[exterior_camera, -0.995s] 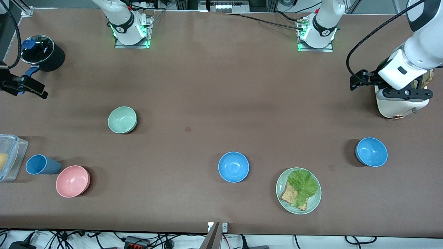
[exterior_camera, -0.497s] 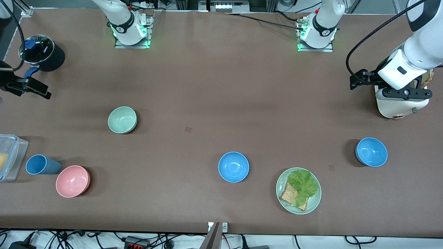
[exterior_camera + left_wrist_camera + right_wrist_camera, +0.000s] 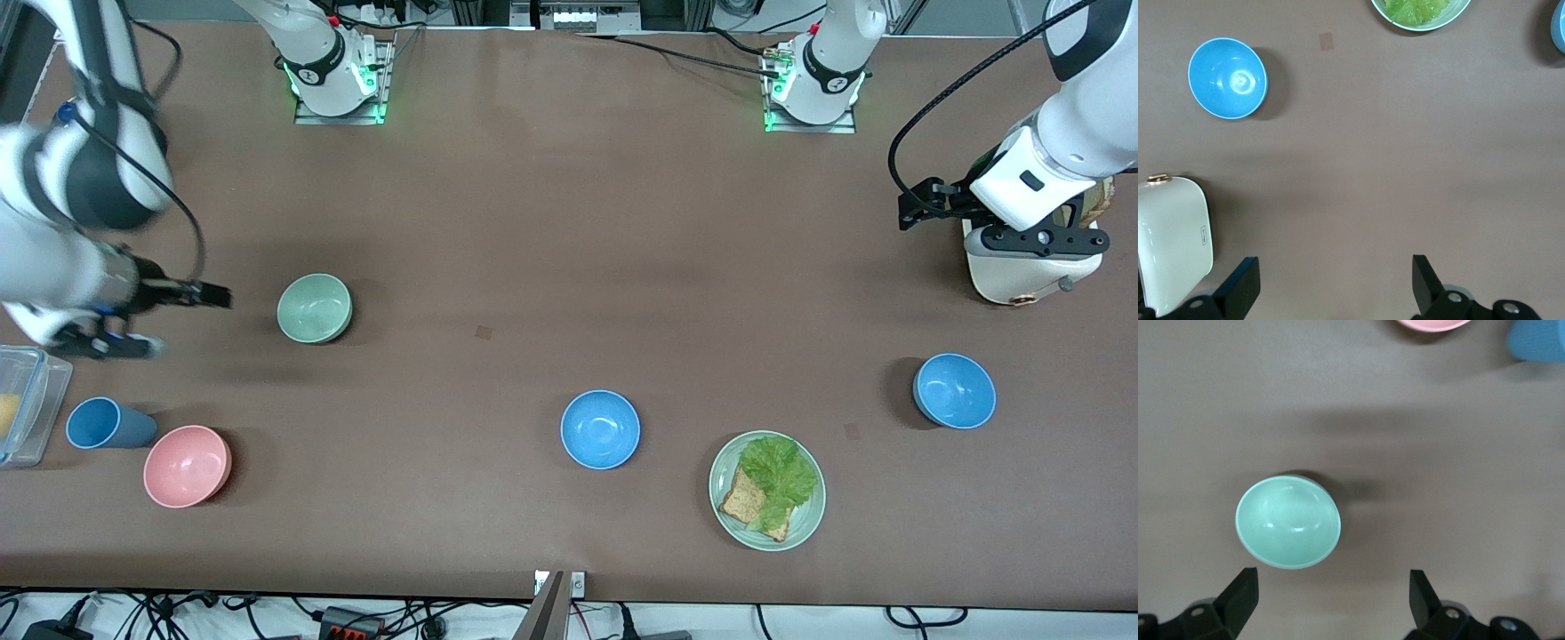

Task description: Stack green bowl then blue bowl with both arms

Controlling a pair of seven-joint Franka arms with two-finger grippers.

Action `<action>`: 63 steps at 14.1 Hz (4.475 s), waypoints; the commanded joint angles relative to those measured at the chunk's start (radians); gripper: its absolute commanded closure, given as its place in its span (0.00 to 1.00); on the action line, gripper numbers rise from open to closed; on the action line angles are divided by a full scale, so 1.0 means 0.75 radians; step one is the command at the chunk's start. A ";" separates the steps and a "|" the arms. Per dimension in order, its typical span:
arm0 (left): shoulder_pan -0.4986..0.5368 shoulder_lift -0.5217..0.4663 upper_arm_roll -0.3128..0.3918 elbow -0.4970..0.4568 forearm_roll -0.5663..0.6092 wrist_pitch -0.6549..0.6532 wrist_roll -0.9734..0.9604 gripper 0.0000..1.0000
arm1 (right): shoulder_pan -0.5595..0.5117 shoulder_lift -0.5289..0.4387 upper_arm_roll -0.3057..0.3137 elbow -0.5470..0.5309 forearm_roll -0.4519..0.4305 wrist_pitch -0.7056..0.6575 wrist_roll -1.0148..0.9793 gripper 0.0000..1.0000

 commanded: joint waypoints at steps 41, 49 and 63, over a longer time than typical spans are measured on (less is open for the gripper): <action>0.526 0.848 0.016 -0.093 -0.006 1.328 0.705 0.06 | 0.799 0.482 0.092 0.311 0.381 0.170 0.710 1.00; 0.516 0.863 0.016 -0.085 -0.004 1.324 0.672 0.48 | 0.873 0.527 0.090 0.311 0.539 0.299 0.773 0.01; 0.508 0.669 -0.110 -0.055 -0.022 0.734 0.997 0.99 | 0.822 0.111 -0.339 0.403 0.230 -0.014 0.758 0.00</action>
